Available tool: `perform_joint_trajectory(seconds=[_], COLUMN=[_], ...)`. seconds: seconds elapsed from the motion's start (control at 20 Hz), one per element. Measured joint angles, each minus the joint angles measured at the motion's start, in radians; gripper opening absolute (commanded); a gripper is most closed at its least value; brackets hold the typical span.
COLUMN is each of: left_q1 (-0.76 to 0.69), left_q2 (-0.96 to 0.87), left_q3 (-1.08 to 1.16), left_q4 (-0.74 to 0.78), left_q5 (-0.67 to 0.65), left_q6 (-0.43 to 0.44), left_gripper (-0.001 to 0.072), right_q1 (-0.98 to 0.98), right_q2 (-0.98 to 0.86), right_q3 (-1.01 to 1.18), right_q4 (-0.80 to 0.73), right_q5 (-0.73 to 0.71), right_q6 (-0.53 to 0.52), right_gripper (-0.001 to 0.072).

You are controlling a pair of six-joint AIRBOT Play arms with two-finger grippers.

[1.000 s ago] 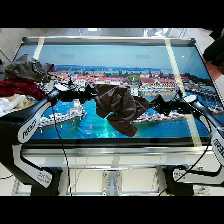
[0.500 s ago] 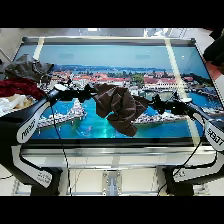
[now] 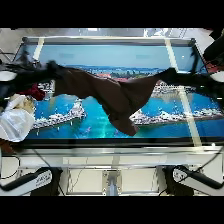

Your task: Fold the shirts.

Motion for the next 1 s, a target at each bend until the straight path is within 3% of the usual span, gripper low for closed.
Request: perform_joint_trajectory(seconds=[0.3,0.5,0.75,1.0], left_q1=[0.355,0.517,0.521,0.167], left_q2=[0.580,0.740,0.580,0.182], left_q3=[0.024,0.083,0.109,0.114], left_q4=[0.060,0.119,0.025,0.149], left_q5=[-0.051,-0.066,-0.099,-0.057], left_q6=[0.068,0.084,0.142,0.184], left_gripper=[0.0009,0.0009,0.0009,0.0010], right_q1=[-0.018,-0.020,-0.020,-0.020], right_q2=[0.460,0.569,0.491,0.315], right_q3=[0.264,0.444,0.429,0.145], right_q4=[-0.130,-0.260,-0.352,-0.284], right_q5=[0.063,0.027,0.150,0.204], right_q6=[0.103,0.160,0.224,0.211], right_gripper=[0.0008,0.0006,0.0009,0.0010])
